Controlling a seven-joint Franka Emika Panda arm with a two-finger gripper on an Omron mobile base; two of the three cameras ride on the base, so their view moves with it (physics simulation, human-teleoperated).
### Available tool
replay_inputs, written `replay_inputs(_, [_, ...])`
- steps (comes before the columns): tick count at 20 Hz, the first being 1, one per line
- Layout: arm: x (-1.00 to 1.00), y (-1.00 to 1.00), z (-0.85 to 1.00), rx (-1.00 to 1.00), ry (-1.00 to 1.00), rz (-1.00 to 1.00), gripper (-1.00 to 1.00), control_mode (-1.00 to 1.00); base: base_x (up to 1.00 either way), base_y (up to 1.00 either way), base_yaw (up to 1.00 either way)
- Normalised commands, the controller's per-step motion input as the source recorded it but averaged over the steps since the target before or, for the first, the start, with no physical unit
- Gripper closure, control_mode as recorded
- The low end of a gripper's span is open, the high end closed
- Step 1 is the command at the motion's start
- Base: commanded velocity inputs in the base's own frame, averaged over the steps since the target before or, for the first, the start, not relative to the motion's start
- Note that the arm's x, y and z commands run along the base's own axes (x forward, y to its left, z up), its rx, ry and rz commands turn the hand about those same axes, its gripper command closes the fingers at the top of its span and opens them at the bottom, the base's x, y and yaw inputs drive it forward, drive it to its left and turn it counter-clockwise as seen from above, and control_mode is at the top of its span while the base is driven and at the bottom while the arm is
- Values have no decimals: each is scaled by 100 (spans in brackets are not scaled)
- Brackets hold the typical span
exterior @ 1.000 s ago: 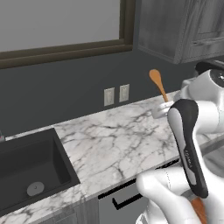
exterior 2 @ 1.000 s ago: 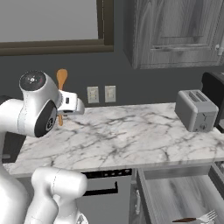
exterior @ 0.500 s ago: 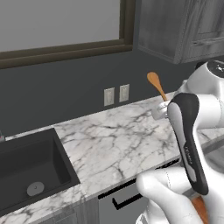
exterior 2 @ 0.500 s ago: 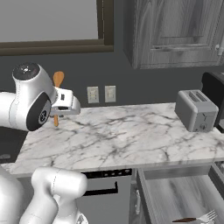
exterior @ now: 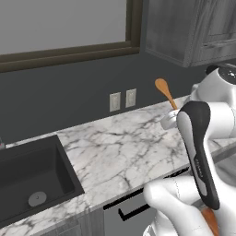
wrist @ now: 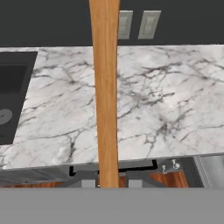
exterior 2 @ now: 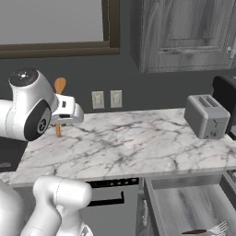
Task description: Organize the utensils by type. Pick up the wooden spoons from the counter and place them in the open cabinet. Then pick up the metallic utensils from the counter and place them in the open drawer.
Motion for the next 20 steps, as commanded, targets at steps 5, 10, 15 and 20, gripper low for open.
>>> replay_inputs(5, [0,0,0,0,0,0,100,-100,0,0,0])
replay_inputs(10, [-1,0,0,0,2,0,100,100,-5,0,0])
replay_inputs(15, [0,0,0,0,0,0,100,100,-81,7,6])
replay_inputs(20, [0,0,0,0,0,0,100,100,-81,41,21])
